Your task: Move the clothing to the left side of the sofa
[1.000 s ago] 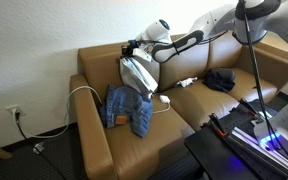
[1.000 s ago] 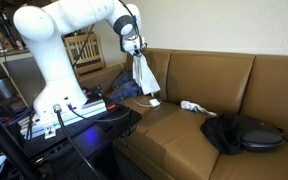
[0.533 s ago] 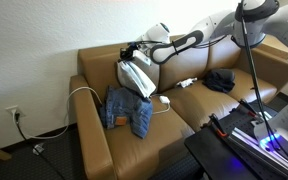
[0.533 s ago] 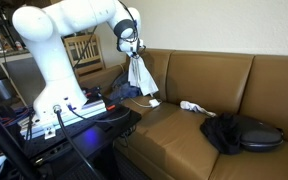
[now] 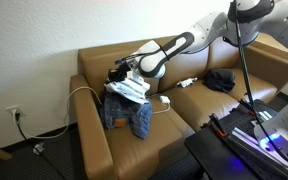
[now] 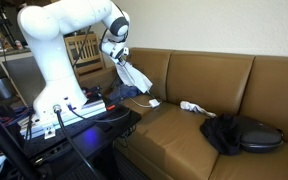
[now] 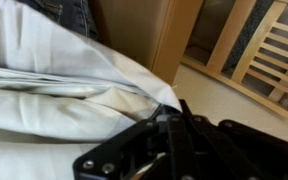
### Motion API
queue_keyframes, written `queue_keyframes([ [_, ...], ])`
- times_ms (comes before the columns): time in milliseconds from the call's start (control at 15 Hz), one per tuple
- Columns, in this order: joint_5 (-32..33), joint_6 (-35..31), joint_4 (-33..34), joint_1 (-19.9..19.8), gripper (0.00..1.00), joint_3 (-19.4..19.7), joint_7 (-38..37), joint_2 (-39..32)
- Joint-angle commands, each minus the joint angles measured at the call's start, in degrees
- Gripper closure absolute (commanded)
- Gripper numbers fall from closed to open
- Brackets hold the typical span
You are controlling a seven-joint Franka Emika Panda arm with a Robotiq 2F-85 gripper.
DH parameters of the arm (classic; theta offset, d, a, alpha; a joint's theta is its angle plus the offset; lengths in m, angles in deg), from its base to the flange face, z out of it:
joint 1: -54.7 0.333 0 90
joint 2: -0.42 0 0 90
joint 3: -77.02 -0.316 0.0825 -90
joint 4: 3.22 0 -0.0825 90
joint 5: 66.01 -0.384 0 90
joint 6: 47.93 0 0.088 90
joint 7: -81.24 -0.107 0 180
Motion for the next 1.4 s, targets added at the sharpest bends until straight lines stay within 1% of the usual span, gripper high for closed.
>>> queue_keyframes([
  [0,-7.93,-15.52,-4.44,7.49,0.99,7.48,6.47,5.91],
  [67,-9.05,-20.04,-4.83,9.9,0.99,9.61,7.51,6.51],
  [133,-8.29,-13.91,5.42,12.22,0.72,9.42,9.31,3.23],
  [200,-9.63,-15.36,5.77,15.66,0.71,13.05,10.01,3.83],
  [267,-10.62,-14.91,7.87,18.73,0.65,16.32,11.0,3.14],
  [333,-10.76,-14.49,9.94,20.21,0.59,19.08,12.08,1.98],
  [400,-11.85,-14.18,13.26,23.47,0.5,22.75,12.79,0.18],
  [467,-12.87,-14.01,14.12,25.62,0.44,26.2,13.01,0.3],
  [533,-13.07,-13.85,12.69,25.33,0.36,29.16,13.38,1.27],
  [733,-18.43,-13.93,14.36,31.01,0.17,40.08,13.51,1.55],
  [867,-24.04,-14.03,16.18,34.62,0.03,48.04,13.12,0.79],
  [933,-27.36,-14.02,16.79,36.59,0.0,52.2,12.89,0.3],
  [1000,-31.04,-14.02,16.8,39.28,0.0,57.49,10.84,-0.1],
  [1067,-35.05,-14.0,15.62,41.54,0.0,61.98,10.44,-0.11],
  [1200,-43.07,-13.9,10.57,46.18,0.0,70.27,8.98,0.21],
  [1267,-47.08,-13.78,6.96,47.73,0.0,72.51,10.37,0.73],
  [1333,-49.8,-14.14,3.33,49.5,0.0,74.82,10.15,0.92],
])
